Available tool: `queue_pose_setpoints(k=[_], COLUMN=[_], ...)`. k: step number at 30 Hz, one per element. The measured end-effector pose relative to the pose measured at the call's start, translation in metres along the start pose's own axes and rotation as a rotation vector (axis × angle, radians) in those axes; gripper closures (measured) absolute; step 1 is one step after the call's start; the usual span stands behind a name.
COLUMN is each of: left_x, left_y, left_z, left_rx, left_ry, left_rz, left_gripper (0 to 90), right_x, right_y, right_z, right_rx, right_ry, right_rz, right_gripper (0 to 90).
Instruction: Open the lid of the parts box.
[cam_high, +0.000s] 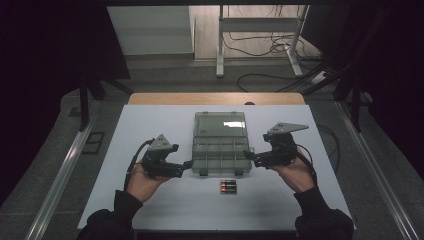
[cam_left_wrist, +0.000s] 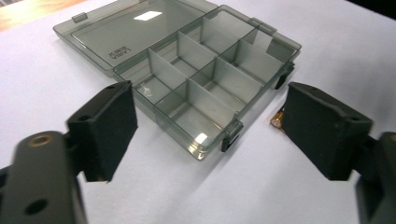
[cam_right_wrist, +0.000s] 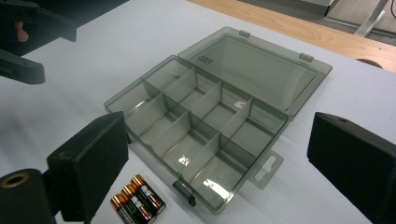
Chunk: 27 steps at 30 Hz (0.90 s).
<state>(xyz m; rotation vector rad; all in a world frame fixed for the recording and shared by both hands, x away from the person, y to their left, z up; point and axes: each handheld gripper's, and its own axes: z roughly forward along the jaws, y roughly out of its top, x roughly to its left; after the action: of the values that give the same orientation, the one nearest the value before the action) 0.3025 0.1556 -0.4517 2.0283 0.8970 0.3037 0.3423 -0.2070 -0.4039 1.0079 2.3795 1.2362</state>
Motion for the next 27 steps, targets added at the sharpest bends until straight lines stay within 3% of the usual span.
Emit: queue_pose_setpoints(k=[10, 16, 20, 27], left_x=[0.003, 0.006, 0.008, 0.007], left_y=[-0.008, -0.014, -0.018, -0.025], left_z=[-0.012, -0.021, -0.029, -0.038], left_rx=[-0.029, -0.039, -0.045, -0.057], left_ry=[-0.022, 0.007, 0.042, 0.068], left_rz=[-0.02, -0.04, -0.034, -0.006], left_gripper=[9.4, 6.5, 5.2, 5.5], right_x=[0.002, 0.0, -0.001, -0.002], right_y=[-0.008, -0.015, -0.021, -0.031], right_z=[-0.011, -0.019, -0.025, -0.035], right_rx=[-0.02, -0.034, -0.033, -0.036], right_ry=[0.0, -0.013, -0.027, -0.062], right_rz=[-0.014, 0.007, 0.004, 0.001], right_gripper=[0.0, 0.0, 0.0, 0.0])
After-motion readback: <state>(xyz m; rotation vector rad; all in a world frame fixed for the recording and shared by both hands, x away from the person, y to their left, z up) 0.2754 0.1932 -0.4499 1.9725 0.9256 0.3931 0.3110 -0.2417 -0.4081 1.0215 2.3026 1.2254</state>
